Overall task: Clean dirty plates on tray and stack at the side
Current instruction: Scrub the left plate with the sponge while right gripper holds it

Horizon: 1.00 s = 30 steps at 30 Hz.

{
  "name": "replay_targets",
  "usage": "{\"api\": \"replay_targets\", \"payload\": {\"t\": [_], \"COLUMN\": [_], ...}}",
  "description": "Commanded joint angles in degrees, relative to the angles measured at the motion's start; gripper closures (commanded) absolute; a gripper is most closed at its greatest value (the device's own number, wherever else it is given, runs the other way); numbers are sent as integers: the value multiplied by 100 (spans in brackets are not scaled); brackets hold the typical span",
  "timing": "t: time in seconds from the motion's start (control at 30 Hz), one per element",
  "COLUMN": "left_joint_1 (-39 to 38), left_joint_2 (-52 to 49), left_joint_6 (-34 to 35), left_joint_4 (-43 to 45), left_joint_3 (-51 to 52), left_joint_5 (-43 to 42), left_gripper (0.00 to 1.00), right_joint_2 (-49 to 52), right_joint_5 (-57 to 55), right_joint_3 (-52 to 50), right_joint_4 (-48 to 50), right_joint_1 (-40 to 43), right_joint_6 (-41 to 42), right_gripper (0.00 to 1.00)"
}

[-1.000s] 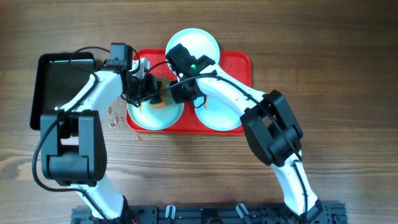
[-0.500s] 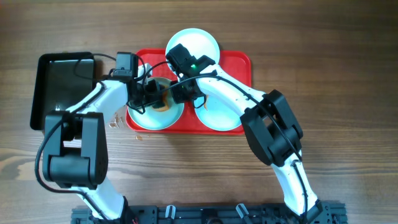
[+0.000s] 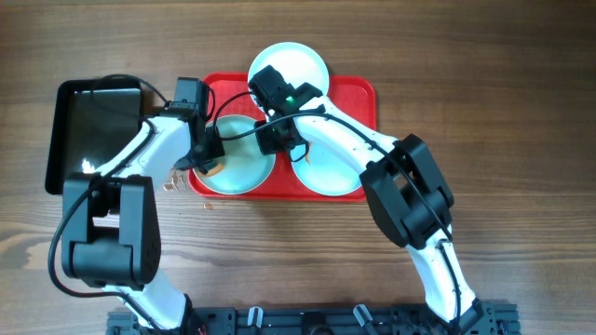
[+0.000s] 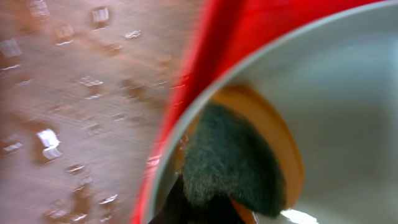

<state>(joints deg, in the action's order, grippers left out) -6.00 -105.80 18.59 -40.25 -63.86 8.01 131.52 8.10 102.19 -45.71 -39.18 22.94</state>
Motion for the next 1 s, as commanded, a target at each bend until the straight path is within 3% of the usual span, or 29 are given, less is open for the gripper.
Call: {"api": "replay_targets", "payload": {"t": [0.0, 0.1, 0.33, 0.77, 0.97], "left_joint_1": [59, 59, 46, -70, -42], "left_joint_2": [295, 518, 391, -549, -575], "left_joint_6": [162, 162, 136, 138, 142], "left_joint_4": [-107, 0, 413, 787, 330], "left_joint_3": [-90, -90, -87, -87, -90], "left_joint_5": [776, 212, -2002, -2435, -824], "left_gripper": [96, 96, 96, 96, 96], "right_joint_2": [199, 199, 199, 199, 199], "right_joint_5": [90, 90, 92, 92, 90], "right_joint_3": [-101, -101, -101, -101, -101], "right_joint_4": [-44, -46, -44, -37, -61], "right_joint_1": [-13, -13, -13, -13, -13], "right_joint_6": [15, 15, 15, 17, 13], "right_gripper": [96, 96, 96, 96, 96]}}
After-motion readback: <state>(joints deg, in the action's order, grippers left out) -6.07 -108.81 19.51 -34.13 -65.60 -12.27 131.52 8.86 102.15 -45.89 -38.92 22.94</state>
